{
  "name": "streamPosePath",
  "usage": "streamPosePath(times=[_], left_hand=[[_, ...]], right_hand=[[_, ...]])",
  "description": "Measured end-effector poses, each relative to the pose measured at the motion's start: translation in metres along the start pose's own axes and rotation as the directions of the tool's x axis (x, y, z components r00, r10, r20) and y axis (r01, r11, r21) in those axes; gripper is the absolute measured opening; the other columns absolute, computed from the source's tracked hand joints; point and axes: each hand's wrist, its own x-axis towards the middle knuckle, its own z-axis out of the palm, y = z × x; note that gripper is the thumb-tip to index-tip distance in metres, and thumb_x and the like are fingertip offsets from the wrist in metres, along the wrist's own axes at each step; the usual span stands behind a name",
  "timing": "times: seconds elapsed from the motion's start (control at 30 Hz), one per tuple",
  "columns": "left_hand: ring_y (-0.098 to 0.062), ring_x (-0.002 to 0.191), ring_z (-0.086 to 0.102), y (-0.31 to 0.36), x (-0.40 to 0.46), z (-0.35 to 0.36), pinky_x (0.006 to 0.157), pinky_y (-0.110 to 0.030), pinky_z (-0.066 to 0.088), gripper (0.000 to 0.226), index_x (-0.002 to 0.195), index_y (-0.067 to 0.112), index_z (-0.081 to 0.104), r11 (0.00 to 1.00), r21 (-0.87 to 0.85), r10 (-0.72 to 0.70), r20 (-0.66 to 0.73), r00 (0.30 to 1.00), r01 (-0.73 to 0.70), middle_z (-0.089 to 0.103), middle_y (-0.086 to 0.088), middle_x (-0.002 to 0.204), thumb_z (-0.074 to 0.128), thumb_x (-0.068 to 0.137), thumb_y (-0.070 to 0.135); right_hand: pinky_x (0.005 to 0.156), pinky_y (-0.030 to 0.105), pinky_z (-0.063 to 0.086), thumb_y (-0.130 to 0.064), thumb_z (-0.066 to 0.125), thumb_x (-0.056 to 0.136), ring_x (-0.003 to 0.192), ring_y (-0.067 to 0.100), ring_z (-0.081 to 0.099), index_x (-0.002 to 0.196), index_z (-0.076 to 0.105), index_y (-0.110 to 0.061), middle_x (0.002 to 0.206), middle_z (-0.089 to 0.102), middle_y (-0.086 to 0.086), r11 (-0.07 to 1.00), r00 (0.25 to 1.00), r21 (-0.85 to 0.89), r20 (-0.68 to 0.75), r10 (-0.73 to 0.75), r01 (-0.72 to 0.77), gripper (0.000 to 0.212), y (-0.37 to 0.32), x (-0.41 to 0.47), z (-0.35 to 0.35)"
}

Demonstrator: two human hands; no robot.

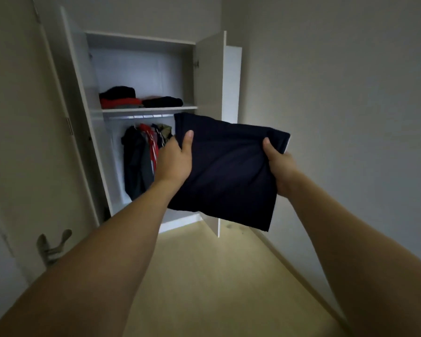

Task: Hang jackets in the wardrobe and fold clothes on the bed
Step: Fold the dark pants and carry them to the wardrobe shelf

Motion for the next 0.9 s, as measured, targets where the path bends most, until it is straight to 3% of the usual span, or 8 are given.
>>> streamPosePath(times=[0.07, 0.13, 0.2, 0.23, 0.4, 0.57, 0.8, 0.9], left_hand=[[-0.025, 0.098, 0.064, -0.031, 0.054, 0.008, 0.087, -0.035, 0.049, 0.067, 0.113, 0.014, 0.063, 0.975, -0.084, -0.194, 0.132, 0.972, 0.206, 0.068, -0.005, 0.106, 0.032, 0.094, 0.07], [-0.029, 0.096, 0.069, -0.058, 0.104, 0.01, 0.086, -0.036, 0.054, 0.07, 0.12, 0.015, 0.065, 0.844, -0.153, -0.414, 0.423, 0.806, 0.514, 0.072, -0.008, 0.11, 0.043, 0.089, 0.073], [-0.025, 0.094, 0.073, -0.083, 0.147, 0.006, 0.078, -0.034, 0.055, 0.068, 0.117, 0.02, 0.069, 0.728, -0.201, -0.426, 0.617, 0.662, 0.656, 0.074, -0.006, 0.108, 0.056, 0.08, 0.075], [-0.024, 0.096, 0.072, -0.098, 0.168, 0.005, 0.08, -0.035, 0.054, 0.069, 0.116, 0.022, 0.07, 0.692, -0.24, -0.403, 0.654, 0.64, 0.681, 0.074, -0.005, 0.109, 0.06, 0.076, 0.076], [-0.021, 0.104, 0.069, -0.182, 0.275, -0.001, 0.085, -0.04, 0.051, 0.061, 0.122, 0.022, 0.067, 0.593, -0.46, -0.342, 0.599, 0.724, 0.66, 0.071, -0.003, 0.119, 0.072, 0.076, 0.062], [-0.027, 0.108, 0.068, -0.265, 0.388, 0.022, 0.091, -0.042, 0.052, 0.06, 0.121, 0.015, 0.068, 0.59, -0.436, -0.391, 0.583, 0.712, 0.68, 0.07, -0.008, 0.118, 0.078, 0.074, 0.05], [-0.028, 0.1, 0.07, -0.378, 0.564, 0.039, 0.079, -0.041, 0.057, 0.051, 0.117, 0.016, 0.068, 0.621, -0.421, -0.475, 0.468, 0.745, 0.661, 0.072, -0.009, 0.112, 0.075, 0.08, 0.048], [-0.029, 0.099, 0.069, -0.405, 0.635, 0.052, 0.084, -0.042, 0.057, 0.049, 0.122, 0.015, 0.066, 0.658, -0.436, -0.484, 0.379, 0.789, 0.614, 0.072, -0.009, 0.112, 0.075, 0.082, 0.044]], right_hand=[[0.05, 0.022, 0.055, -0.059, 0.068, 0.081, 0.067, 0.012, 0.072, 0.094, 0.066, -0.02, 0.076, 0.075, -0.007, 0.998, 0.995, -0.044, 0.092, -0.037, 0.042, 0.042, 0.0, 0.052, 0.034], [0.055, 0.025, 0.057, -0.064, 0.07, 0.076, 0.075, 0.015, 0.073, 0.103, 0.067, -0.018, 0.085, 0.076, -0.004, 0.996, 0.983, -0.083, 0.182, -0.005, 0.02, 0.053, -0.001, 0.105, 0.066], [0.063, 0.03, 0.059, -0.061, 0.073, 0.073, 0.086, 0.021, 0.073, 0.112, 0.066, -0.015, 0.098, 0.076, 0.003, 0.992, 0.955, -0.097, 0.279, 0.1, -0.075, 0.061, 0.007, 0.152, 0.097], [0.067, 0.032, 0.059, -0.059, 0.075, 0.073, 0.09, 0.023, 0.073, 0.115, 0.066, -0.015, 0.102, 0.075, 0.005, 0.989, 0.934, -0.091, 0.326, 0.144, -0.12, 0.062, 0.011, 0.174, 0.112], [0.077, 0.036, 0.057, -0.045, 0.075, 0.075, 0.1, 0.025, 0.07, 0.121, 0.063, -0.016, 0.113, 0.072, 0.006, 0.977, 0.866, -0.06, 0.454, 0.209, -0.204, 0.055, 0.039, 0.279, 0.189], [0.059, 0.034, 0.059, -0.033, 0.073, 0.079, 0.084, 0.026, 0.073, 0.11, 0.067, -0.012, 0.101, 0.074, 0.01, 0.962, 0.862, -0.025, 0.437, 0.256, -0.273, 0.038, 0.072, 0.382, 0.28], [0.06, 0.031, 0.059, -0.031, 0.069, 0.087, 0.089, 0.025, 0.073, 0.114, 0.066, -0.007, 0.103, 0.074, 0.01, 0.966, 0.877, -0.015, 0.416, 0.241, -0.258, 0.037, 0.113, 0.539, 0.412], [0.059, 0.032, 0.058, -0.027, 0.067, 0.09, 0.089, 0.026, 0.073, 0.121, 0.063, -0.008, 0.104, 0.074, 0.011, 0.978, 0.91, 0.022, 0.371, 0.186, -0.208, 0.036, 0.121, 0.604, 0.458]])
